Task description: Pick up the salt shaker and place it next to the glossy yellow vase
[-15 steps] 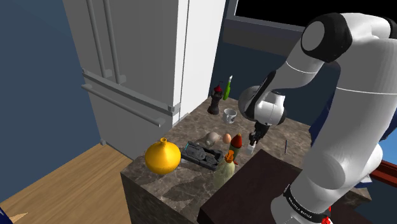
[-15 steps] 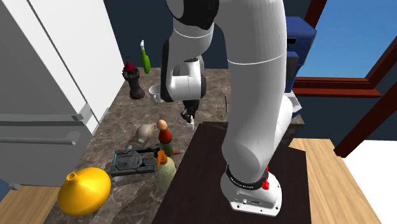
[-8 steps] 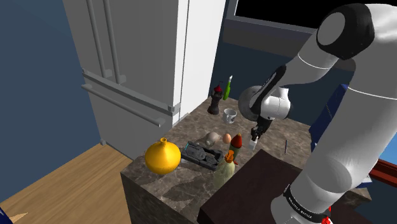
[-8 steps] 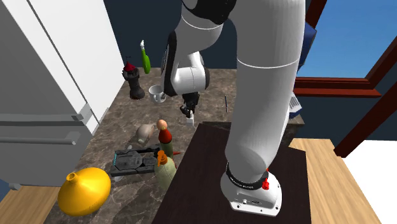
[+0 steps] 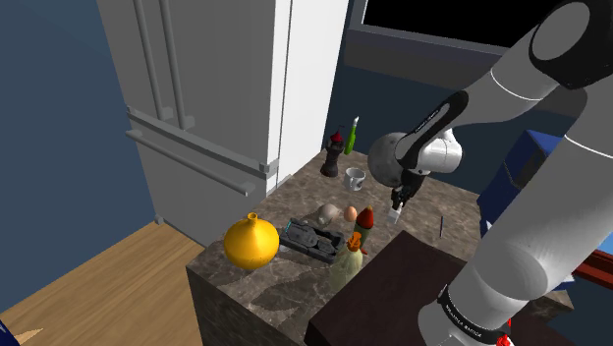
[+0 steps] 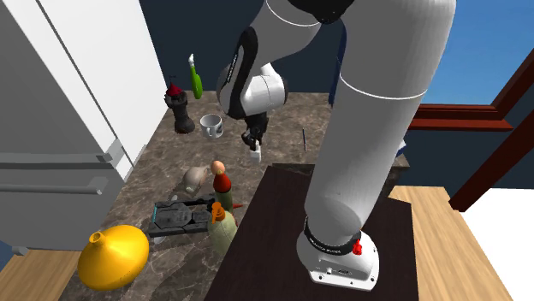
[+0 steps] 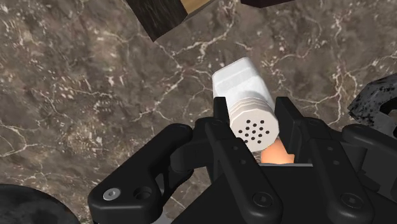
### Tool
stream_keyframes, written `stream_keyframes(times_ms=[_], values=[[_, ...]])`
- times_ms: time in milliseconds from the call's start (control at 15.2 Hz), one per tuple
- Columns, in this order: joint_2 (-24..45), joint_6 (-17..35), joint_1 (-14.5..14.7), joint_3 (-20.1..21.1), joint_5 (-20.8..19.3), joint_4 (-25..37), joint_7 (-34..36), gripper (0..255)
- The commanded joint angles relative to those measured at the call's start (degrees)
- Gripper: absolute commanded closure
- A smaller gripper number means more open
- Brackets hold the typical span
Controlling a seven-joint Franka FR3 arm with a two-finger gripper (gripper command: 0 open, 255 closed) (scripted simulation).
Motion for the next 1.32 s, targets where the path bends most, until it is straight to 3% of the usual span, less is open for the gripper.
stream_keyframes(times_ms=[0,528,1254], values=[[-2.2,-1.8,-0.2,-0.4,-3.1,-0.1,2.1,255],[-10.2,-9.6,-2.0,0.4,-10.5,0.8,7.6,255],[-18.8,-20.5,-3.9,2.7,-14.5,3.5,10.9,255]])
